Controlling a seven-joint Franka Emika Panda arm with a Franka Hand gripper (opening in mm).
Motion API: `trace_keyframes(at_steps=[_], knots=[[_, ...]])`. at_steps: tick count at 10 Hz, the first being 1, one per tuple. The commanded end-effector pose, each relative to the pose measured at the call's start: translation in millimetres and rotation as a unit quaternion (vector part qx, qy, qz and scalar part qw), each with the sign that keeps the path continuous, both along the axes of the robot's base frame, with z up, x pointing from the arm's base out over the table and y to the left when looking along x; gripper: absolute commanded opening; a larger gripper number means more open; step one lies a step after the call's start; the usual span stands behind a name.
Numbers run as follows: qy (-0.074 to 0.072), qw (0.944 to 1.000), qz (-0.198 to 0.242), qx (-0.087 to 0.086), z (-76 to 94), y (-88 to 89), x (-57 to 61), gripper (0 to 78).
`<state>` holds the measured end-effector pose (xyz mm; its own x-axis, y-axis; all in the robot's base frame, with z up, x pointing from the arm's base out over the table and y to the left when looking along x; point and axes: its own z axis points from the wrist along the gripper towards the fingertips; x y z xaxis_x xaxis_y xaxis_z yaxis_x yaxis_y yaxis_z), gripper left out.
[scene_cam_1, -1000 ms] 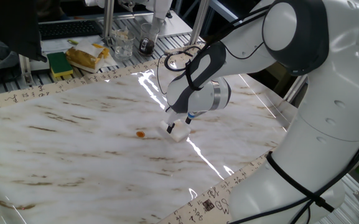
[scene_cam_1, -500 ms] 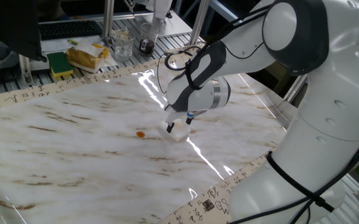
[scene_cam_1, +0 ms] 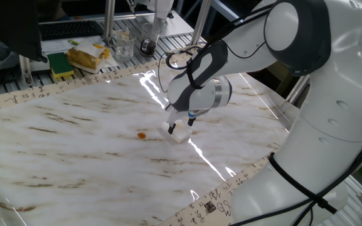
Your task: Clean the tabletop with a sponge
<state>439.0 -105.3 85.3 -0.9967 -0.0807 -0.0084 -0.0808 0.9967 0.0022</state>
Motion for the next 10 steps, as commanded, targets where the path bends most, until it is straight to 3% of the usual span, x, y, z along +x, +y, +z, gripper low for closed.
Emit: trace_keyframes(at_steps=[1, 5, 10], knots=[[-0.003, 0.9998, 0.018, -0.004, 0.1, -0.3, 1.2, 77.5], [-0.01, 0.9992, 0.038, -0.005, -12.4, 0.5, 4.0, 77.5], [-0.005, 0.9993, 0.036, -0.005, -14.1, 4.7, 4.6, 77.5]])
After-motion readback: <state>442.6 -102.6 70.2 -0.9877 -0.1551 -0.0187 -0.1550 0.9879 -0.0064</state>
